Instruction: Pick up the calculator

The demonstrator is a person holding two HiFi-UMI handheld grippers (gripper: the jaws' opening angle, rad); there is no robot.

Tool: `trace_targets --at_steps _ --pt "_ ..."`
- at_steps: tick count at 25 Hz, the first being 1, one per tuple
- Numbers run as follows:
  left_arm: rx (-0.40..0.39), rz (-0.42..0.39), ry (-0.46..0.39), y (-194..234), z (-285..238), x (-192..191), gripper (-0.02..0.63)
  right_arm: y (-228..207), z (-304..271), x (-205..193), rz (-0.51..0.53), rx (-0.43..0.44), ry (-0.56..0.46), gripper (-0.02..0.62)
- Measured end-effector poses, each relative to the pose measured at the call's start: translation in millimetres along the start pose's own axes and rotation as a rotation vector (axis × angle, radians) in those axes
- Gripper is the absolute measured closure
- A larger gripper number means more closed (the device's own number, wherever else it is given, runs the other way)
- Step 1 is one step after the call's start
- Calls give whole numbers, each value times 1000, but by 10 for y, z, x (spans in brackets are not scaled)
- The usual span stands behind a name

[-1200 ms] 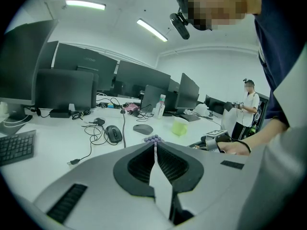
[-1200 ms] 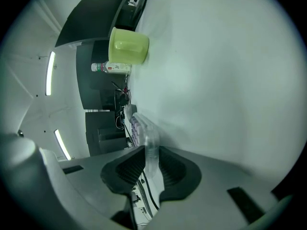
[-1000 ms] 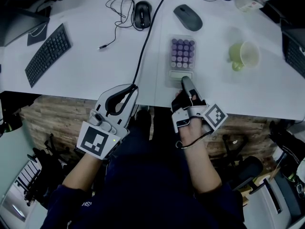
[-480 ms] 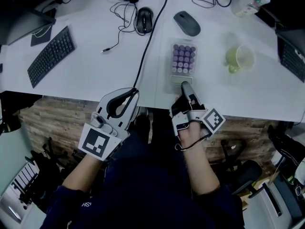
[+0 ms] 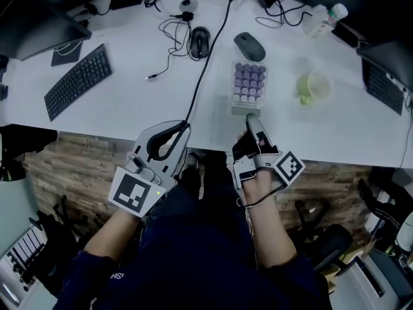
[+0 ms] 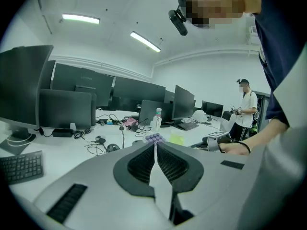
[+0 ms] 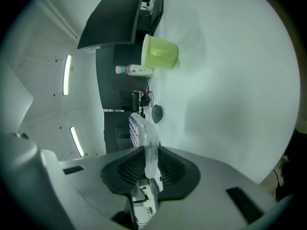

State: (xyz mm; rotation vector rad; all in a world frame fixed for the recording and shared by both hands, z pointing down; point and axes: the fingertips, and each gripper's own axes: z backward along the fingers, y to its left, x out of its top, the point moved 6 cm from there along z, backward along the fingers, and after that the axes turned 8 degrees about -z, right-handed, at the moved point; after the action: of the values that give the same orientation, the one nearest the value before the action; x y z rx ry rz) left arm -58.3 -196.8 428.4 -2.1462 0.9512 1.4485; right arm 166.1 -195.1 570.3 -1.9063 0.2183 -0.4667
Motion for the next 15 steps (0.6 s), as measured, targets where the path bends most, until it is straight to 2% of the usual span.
trace_targets --at_steps 15 --pt "37 -70 -119 52 396 457 565 798 155 -219 116 171 30 514"
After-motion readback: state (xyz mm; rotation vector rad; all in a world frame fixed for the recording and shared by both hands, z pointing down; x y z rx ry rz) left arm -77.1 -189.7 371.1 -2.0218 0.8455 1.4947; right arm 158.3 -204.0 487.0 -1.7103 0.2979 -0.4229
